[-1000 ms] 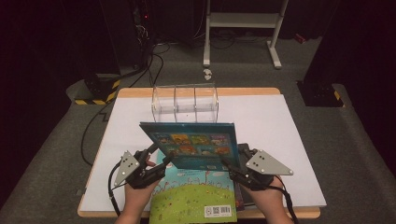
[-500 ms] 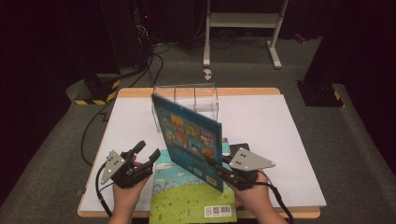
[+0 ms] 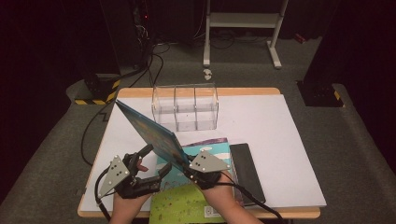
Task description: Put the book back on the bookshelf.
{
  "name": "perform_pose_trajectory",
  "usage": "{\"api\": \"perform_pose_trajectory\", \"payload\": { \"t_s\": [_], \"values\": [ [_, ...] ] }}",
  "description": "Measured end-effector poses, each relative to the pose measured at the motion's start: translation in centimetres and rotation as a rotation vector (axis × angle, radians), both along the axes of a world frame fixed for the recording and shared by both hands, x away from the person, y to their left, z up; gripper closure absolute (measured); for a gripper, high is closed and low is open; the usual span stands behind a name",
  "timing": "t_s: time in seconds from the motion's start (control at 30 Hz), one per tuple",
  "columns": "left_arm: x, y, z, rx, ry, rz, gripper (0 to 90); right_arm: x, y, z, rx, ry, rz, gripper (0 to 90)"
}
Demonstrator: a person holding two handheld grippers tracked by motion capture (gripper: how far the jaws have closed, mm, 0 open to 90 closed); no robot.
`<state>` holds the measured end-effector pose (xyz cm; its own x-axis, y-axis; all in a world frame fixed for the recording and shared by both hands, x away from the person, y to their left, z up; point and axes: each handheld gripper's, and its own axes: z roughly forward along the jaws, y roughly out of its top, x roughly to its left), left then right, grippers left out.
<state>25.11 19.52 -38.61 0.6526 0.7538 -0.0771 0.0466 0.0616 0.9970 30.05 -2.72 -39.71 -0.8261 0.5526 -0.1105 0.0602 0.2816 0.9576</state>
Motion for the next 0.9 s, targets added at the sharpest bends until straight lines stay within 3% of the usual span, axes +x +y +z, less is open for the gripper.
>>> {"api": "perform_pose_trajectory", "payload": {
  "t_s": [0.2,0.3,0.57,0.67,0.9],
  "values": [
    [0.0,-0.3,-0.1,-0.009,0.010,-0.004,14.8,-0.5,0.7,-0.3,0.004,0.006,0.022,78.5],
    [0.0,-0.4,-0.1,-0.010,0.010,0.008,14.6,-0.4,-0.1,-0.5,0.021,0.072,0.051,68.2],
    [-0.3,-0.7,0.0,0.001,0.019,0.022,12.6,-1.9,-2.5,-2.0,0.003,0.091,0.051,68.3],
    [-0.4,-0.8,0.2,0.005,0.029,0.022,6.0,-2.2,-2.3,-2.3,0.003,0.095,0.066,68.2],
    [-0.6,-0.5,0.3,0.020,0.046,0.059,4.7,-2.8,-0.7,-2.7,-0.018,0.092,0.124,66.9]
  ]
}}
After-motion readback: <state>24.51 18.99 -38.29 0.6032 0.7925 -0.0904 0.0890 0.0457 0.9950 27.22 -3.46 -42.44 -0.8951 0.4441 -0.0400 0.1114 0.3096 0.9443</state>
